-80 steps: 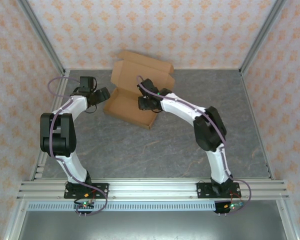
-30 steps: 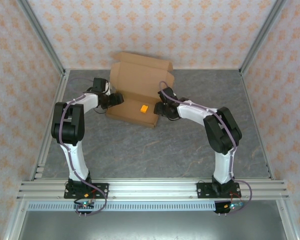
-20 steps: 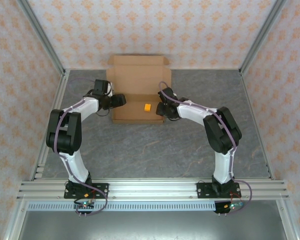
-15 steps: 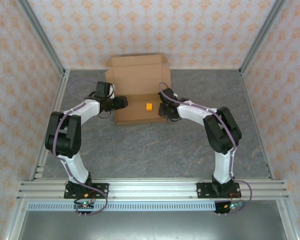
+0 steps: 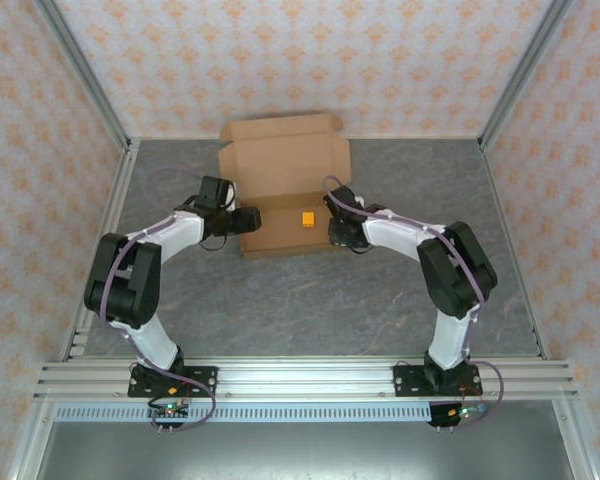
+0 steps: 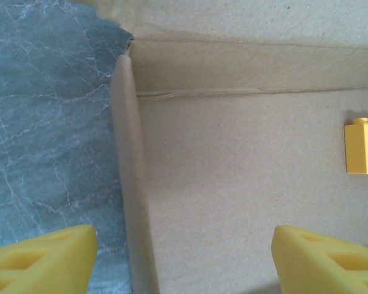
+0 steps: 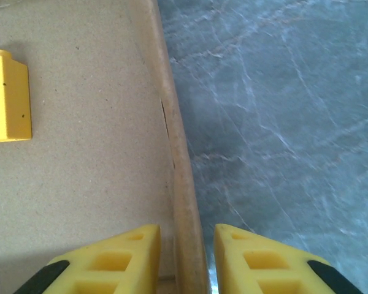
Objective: Fold the paper box
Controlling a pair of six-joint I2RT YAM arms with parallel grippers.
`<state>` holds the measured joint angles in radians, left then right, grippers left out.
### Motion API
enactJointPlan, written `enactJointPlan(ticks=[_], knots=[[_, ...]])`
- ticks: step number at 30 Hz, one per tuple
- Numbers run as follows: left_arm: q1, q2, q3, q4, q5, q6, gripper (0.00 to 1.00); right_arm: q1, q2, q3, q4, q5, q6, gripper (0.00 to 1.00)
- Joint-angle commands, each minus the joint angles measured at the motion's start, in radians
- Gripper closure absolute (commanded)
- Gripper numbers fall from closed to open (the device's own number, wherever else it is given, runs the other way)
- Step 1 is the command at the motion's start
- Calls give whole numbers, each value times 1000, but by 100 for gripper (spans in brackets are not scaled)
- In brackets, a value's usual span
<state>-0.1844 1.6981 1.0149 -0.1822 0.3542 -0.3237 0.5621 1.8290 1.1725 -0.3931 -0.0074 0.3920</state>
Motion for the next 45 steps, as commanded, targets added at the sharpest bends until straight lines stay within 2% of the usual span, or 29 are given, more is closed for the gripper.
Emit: enactJointPlan(ticks=[1,10,21,28,37,45], knots=[[-11,-60,-36,-4,-31,-15,24,1,-74,-53,-52,40,-12,71],[-19,-123,-70,-33,-76,3,24,0,-182,-202,-40,40,5,74],[-33,-91,-17,-62,-96,25,24,-41,-82,-37,-74,50,-76,75],[-34,-86,-16,-61,-100,27,24,-51,-2,26,-95,65,-98,82],[-35,-121,-36,-59,-118,17,24,-51,-62,-82,-77,42,-74,90],[-36,-190,-60,-18,-149,-3,23,-50,-156,-178,-75,41,-62,91]])
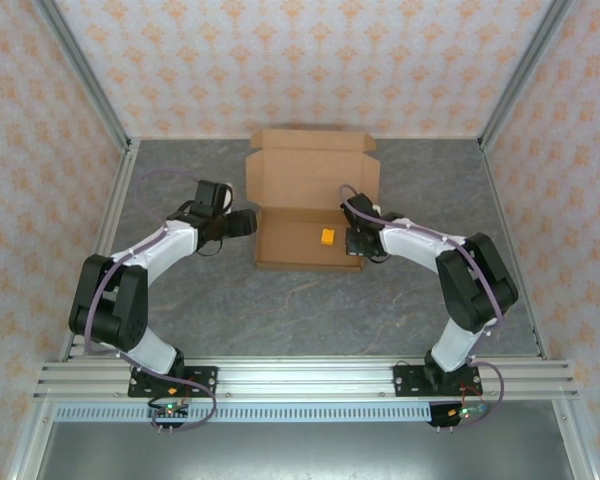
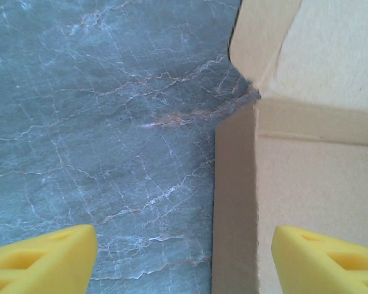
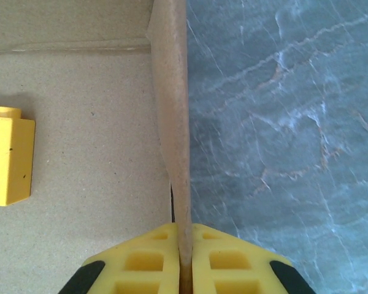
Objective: Fold the paper box
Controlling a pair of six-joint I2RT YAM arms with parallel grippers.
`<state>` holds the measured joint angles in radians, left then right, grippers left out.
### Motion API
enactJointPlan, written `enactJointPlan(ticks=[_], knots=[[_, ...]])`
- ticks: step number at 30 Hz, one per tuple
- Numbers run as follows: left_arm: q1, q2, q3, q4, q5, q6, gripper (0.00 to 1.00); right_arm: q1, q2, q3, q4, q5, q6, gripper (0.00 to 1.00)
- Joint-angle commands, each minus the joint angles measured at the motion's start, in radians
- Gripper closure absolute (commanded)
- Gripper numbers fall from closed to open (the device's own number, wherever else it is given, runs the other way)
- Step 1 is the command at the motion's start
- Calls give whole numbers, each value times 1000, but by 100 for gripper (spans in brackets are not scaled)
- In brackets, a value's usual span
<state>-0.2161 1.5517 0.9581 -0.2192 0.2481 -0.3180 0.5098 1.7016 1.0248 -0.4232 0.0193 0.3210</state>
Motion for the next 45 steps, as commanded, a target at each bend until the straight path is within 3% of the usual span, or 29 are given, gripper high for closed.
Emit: enactJointPlan(ticks=[1,10,21,24,29,33,45], knots=[[-4,-43,3,27,-41,2,23,3,-32,-31,-45,16,5,91],[23,119,223,42,5,178,20,3,-10,3,-51,27,-21,90],[122,417,606,-42,319,281,16,2,5,27,-55,18,-43,91],[124,468,689,-87,364,304,26,1,6,31,-55,21,-49,91],[123,496,737,-123,404,312,53,1,2,32,-57,21,-45,92],[129,464,698,-94,409,306,64,2,2,36,-60,23,-45,92],[149,413,649,-72,444,302,81,1,6,39,-66,24,-41,93]])
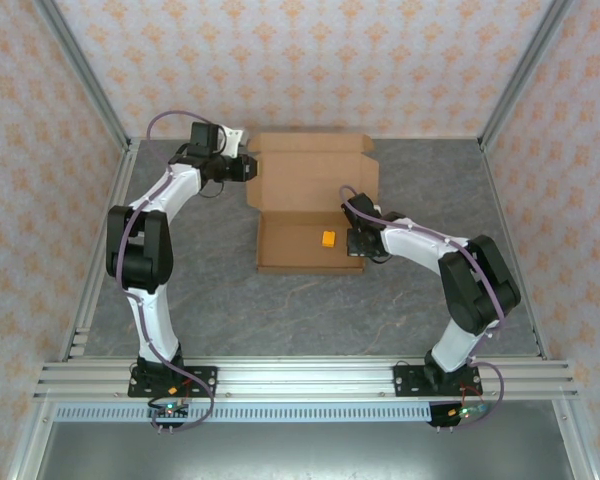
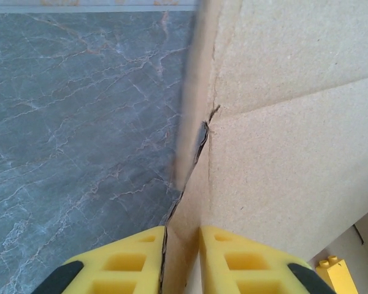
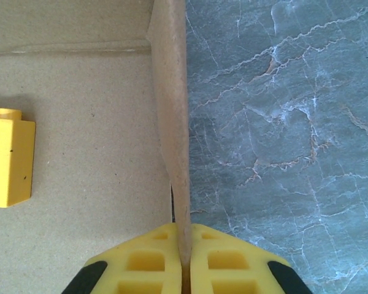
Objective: Fold the paper box
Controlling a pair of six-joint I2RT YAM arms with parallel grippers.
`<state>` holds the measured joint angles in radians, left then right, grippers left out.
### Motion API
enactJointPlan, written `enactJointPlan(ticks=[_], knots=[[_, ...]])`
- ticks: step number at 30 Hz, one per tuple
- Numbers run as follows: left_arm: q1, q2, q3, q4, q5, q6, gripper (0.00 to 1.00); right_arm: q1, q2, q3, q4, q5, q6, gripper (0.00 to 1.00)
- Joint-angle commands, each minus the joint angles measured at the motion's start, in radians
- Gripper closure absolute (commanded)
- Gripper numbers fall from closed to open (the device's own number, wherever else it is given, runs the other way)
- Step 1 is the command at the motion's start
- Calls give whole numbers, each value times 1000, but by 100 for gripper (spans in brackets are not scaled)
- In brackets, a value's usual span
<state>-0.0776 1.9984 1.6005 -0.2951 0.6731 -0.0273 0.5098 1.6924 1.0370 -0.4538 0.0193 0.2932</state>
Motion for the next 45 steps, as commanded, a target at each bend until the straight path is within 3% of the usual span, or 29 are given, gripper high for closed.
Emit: enactJointPlan(ticks=[1,7,14,16,20,27,30,34,37,42,45], knots=[[10,-33,7,3,19,10,81,2,15,28,-36,24,-13,93],[11,-51,-16,32,10,12,90,2,13,35,-46,29,-10,93],[6,-146,-144,187,-27,-8,99,2,14,55,-58,42,-4,86],[2,-178,-190,233,-53,0,100,1,8,61,-61,42,0,80],[-6,-226,-263,293,-99,35,100,1,-33,83,-71,52,-3,53],[-11,-267,-337,396,-99,61,100,-8,-160,122,-8,46,-71,37],[-13,-282,-376,455,-105,62,100,-61,-209,130,67,-26,-154,33],[-19,-289,-405,504,-111,52,100,-179,-201,153,178,-252,-227,32],[-21,-288,-410,510,-115,50,100,-248,-158,193,242,-390,-277,33],[-23,-288,-408,505,-121,50,100,-317,-38,305,215,-463,-332,33],[-24,-288,-406,503,-119,49,100,-368,20,343,231,-599,-349,34]])
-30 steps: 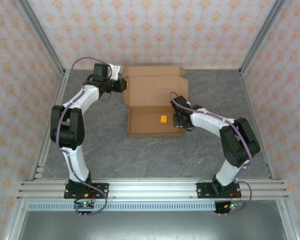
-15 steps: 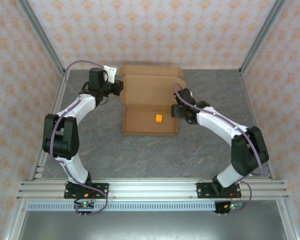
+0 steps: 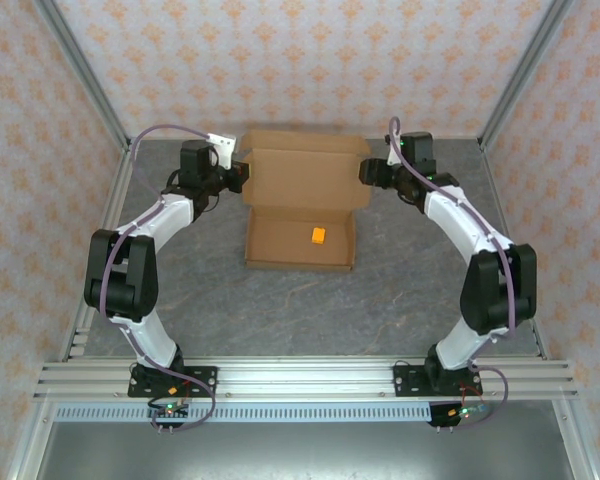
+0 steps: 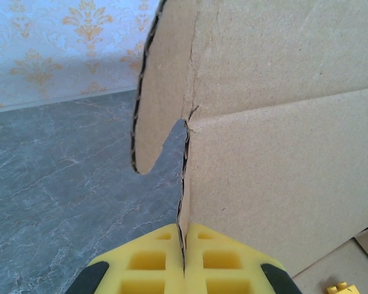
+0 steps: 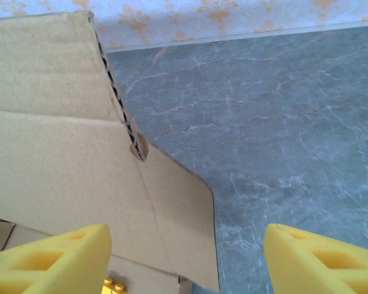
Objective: Fold the paper box
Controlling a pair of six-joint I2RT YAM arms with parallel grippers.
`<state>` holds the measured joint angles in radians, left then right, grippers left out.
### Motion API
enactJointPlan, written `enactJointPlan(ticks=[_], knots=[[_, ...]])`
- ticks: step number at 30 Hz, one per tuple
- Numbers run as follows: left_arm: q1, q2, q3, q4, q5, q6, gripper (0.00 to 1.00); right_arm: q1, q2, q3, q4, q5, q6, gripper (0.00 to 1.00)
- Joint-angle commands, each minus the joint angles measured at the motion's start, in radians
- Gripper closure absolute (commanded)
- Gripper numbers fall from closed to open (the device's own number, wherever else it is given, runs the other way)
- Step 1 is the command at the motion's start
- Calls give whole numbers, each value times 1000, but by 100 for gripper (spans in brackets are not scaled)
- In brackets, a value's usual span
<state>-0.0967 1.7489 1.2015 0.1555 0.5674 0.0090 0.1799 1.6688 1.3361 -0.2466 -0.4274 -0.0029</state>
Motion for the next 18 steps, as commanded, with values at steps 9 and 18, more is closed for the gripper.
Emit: enactJointPlan(ticks=[9,18], knots=[[-7,-33,-5,55,-12,4,100,-60,178,139,11,-261,-147,39],[-10,-30,-3,49,-18,4,100,-61,213,162,9,-292,-170,69]])
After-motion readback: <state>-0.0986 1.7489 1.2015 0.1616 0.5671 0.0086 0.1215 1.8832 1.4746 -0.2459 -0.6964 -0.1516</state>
